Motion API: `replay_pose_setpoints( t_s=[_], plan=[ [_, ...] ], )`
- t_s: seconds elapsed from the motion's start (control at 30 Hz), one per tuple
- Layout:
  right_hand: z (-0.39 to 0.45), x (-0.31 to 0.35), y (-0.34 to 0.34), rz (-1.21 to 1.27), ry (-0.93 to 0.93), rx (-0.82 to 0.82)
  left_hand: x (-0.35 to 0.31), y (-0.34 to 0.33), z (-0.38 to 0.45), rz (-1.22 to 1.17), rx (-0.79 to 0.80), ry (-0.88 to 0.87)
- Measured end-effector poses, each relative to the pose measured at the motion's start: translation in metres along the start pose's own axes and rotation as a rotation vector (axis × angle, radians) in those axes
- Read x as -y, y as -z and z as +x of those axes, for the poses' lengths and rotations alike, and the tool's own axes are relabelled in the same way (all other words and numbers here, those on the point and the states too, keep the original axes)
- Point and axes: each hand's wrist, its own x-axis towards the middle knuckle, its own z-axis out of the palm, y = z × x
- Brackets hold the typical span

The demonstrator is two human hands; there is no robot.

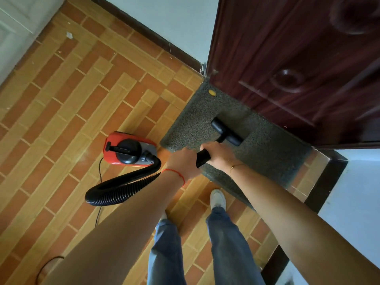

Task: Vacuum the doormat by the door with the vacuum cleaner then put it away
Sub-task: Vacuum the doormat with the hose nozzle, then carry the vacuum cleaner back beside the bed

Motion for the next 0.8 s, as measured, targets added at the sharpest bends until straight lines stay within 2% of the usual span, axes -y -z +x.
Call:
replay_pose_setpoints(
  t_s=[0.37, 0.6, 0.8],
  plan=[
    [-0.019, 0.127, -0.065, 0.219, -0.077, -0.073, 0.109, -0.015, -0.086, 0.213, 0.008, -0.11],
    [-0.038, 0.167, -0.077, 0.381, -0.124, -0.187, 0.162, 0.0, -0.13, 0.409, -0.179, -0.258],
    [-0.049, 0.183, -0.074, 0.498, -0.168, -0.263, 0.204, 0.016, -0.145, 0.312, -0.379, -0.308]
  ],
)
